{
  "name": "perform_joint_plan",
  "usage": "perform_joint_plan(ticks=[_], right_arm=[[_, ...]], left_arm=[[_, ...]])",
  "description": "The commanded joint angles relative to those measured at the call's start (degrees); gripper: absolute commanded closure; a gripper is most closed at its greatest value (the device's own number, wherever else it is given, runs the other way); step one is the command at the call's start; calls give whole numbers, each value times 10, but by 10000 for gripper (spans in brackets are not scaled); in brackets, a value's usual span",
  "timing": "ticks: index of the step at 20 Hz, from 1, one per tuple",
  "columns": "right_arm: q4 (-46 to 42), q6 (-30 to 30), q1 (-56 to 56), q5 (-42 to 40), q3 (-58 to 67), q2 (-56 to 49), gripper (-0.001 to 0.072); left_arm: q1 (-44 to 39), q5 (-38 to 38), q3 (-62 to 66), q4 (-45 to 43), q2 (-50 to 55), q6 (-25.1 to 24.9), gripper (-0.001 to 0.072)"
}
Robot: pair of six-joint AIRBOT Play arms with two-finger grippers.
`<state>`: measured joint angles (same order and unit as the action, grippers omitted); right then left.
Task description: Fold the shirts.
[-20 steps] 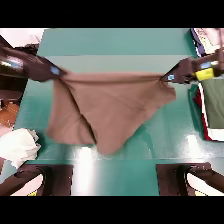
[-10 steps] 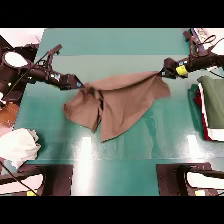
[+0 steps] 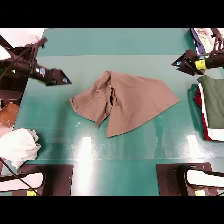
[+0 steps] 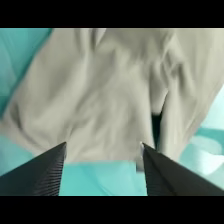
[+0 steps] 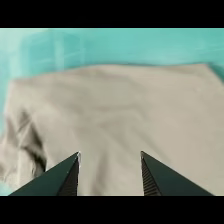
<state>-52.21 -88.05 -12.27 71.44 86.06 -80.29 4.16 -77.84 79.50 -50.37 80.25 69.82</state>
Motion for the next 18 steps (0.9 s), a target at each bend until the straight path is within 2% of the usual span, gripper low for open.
perform_joint_plan(ticks=[1, 7, 13, 16, 17, 18], right_arm=[[12, 27, -2, 40, 0, 30, 280], [11, 37, 47, 36, 0, 71, 280], [11, 36, 93, 40, 0, 72, 280], [11, 36, 112, 58, -1, 71, 280], [10, 36, 116, 71, -1, 72, 280], [10, 36, 121, 85, -2, 71, 280]], left_arm=[[24, 12, -117, 2, 0, 7, 157], [17, 133, -311, 51, -13, 1, 157], [-39, 264, -337, 79, -13, -4, 157], [-52, 294, -337, 105, -13, -2, 160], [-52, 289, -337, 109, -13, -2, 308], [-52, 284, -337, 109, -13, -2, 542]])
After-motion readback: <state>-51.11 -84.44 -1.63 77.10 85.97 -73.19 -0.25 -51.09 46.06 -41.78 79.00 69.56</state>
